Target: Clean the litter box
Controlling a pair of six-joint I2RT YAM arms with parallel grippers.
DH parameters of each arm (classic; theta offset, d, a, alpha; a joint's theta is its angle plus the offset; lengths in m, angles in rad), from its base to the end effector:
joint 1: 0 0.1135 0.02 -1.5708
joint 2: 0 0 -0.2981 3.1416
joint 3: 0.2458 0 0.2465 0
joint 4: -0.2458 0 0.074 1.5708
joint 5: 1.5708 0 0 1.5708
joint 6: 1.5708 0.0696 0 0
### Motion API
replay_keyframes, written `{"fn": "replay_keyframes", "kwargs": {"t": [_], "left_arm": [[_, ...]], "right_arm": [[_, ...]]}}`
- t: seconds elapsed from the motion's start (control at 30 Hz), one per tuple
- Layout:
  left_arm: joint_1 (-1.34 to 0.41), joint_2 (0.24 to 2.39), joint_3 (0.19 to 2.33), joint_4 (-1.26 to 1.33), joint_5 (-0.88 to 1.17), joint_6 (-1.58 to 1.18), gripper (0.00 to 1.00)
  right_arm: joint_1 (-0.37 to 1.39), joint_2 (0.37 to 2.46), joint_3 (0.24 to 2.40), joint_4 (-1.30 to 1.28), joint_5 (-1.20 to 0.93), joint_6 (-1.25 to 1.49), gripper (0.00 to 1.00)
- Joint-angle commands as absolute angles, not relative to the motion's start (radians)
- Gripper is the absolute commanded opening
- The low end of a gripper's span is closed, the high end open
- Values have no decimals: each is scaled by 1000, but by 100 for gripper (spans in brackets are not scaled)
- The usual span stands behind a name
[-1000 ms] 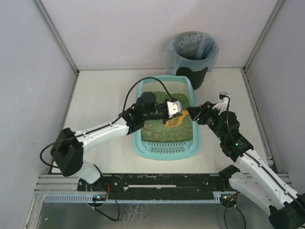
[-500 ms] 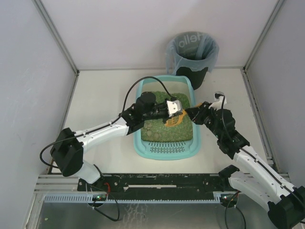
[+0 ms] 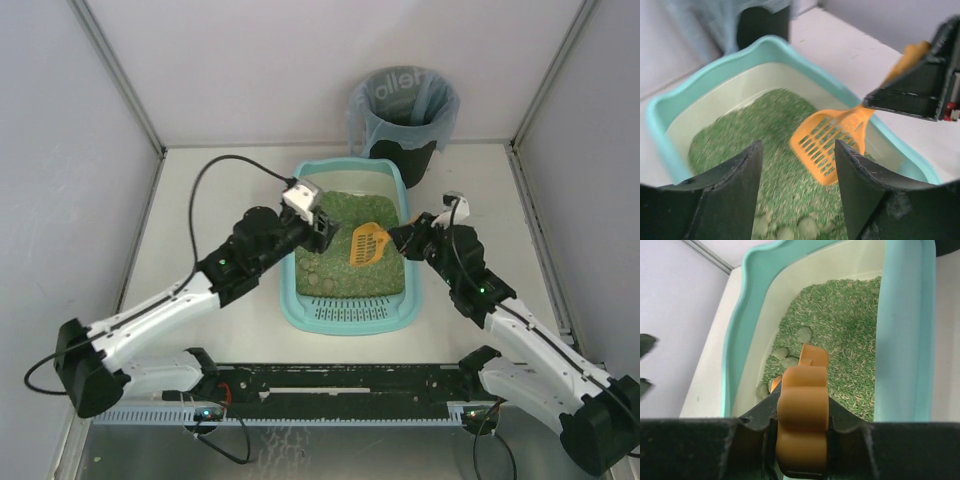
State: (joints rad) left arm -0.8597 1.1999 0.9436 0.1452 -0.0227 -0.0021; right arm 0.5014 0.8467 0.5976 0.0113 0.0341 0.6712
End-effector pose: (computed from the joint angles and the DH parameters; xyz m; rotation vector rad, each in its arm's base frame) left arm 0.1977 -0.2271 0.3728 0.6997 1.5725 -0.6254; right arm 0.1840 0.0982 0.3022 0.1848 1.8734 0.7924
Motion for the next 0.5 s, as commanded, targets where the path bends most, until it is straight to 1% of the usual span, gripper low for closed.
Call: {"fn": "replay_keyframes", "kwargs": {"t": [0.0,0.1,0.2,0.23,0.33,0.4,0.47], "left_arm": [[-805,1095,1012,-200,-285,-255,63],[-712,1024,1019,-346,-231,-321,63],[-625,932,1006,-428,-204,-326,63],[-602,901,1002,-446,-211,-320,66],[-544,811,985,-475,-236,-293,80],[-526,775,963,-466,-282,-270,85],[-517,759,946,-463,-323,-263,85]], "right_arm": [[520,913,665,73,70,605,0],[530,981,695,90,82,585,0],[533,1052,717,128,91,581,0],[534,1084,726,142,93,581,0],[534,1168,756,189,106,583,0],[534,1231,781,237,106,574,0],[534,1299,825,244,112,560,0]]}}
